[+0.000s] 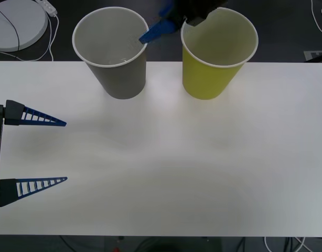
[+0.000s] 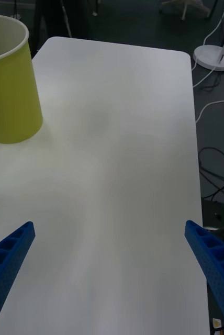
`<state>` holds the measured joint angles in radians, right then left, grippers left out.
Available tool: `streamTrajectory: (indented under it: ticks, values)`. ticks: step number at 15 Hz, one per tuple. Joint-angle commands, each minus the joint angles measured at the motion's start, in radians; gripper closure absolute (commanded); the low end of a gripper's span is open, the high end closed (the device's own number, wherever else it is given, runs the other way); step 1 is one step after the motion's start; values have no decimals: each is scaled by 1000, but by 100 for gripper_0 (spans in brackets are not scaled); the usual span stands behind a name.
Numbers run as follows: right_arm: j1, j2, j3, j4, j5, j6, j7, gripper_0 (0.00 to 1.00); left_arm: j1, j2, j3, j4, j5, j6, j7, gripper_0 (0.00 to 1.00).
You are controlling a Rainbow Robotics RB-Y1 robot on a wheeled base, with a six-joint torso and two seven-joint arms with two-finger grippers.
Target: Put the can into the green bin and the plastic bottle into the gray bin
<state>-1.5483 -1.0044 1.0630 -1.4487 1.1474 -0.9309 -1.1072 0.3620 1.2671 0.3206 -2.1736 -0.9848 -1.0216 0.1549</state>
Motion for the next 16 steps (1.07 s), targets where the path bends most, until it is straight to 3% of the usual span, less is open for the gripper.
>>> streamTrajectory:
  ticks: [1, 13, 16]
  values:
    - [59, -42, -47, -67, 12, 1, 13, 0, 0, 0, 0, 0, 0, 0, 0, 0]
    - [404, -180, -284, -360, 63, 52, 121, 0, 0, 0, 0, 0, 0, 0, 0, 0]
    - [534, -191, -373, -417, 75, 56, 213, 0, 0, 0, 0, 0, 0, 0, 0, 0]
